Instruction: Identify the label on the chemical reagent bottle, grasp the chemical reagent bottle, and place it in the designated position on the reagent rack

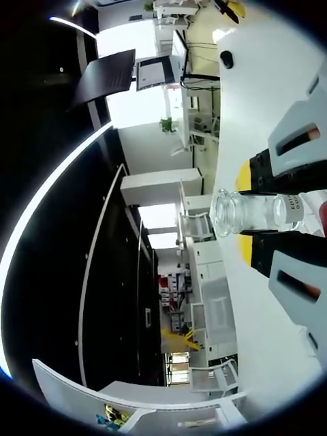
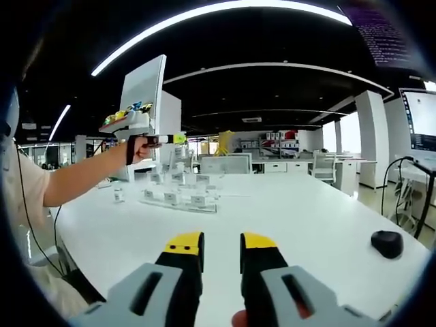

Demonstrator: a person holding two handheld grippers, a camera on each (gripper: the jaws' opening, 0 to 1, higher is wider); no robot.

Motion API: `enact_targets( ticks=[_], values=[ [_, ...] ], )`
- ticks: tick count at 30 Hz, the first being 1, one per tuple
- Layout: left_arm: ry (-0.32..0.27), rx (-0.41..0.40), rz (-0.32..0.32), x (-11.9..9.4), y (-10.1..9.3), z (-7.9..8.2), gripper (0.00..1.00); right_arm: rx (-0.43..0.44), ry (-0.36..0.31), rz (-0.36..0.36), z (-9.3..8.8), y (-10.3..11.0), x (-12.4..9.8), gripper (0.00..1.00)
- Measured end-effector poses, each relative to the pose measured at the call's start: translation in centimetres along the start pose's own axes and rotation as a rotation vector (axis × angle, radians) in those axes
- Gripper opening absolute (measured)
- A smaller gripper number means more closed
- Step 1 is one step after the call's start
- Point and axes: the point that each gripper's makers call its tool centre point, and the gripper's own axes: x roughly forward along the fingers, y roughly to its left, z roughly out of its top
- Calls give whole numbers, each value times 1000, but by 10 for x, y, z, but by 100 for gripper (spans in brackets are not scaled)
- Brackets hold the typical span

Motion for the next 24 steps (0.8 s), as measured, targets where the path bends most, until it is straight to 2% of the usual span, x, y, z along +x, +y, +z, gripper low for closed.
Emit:
enact_targets(
  ticks=[4, 5, 9, 11, 12, 14, 19, 24],
  values=[
    [-18, 1, -6, 0, -3, 5, 18, -5, -2, 1, 1, 3, -1, 21],
    [-61, 10, -4, 1, -3, 11, 18, -5, -1, 0, 1, 3, -1, 21],
    [-41, -19, -3, 0, -1, 4, 18, -8, 2, -6, 2, 1, -3, 21],
    [41, -25, -3, 1, 0, -8, 18, -14, 0, -8, 4, 1, -4, 21],
    [50, -23, -4, 1, -1, -10, 18, -14, -1, -8, 5, 1, -4, 21],
    [41, 5, -4, 5, -2, -8, 18, -16, -6, -8, 7, 0, -4, 21],
    [26, -3, -8, 6, -4, -4, 18, -20, -3, -11, 6, -1, -4, 21],
    [34, -5, -4, 13, 0, -8, 18, -29, -4, -20, 8, -3, -6, 21]
  ],
)
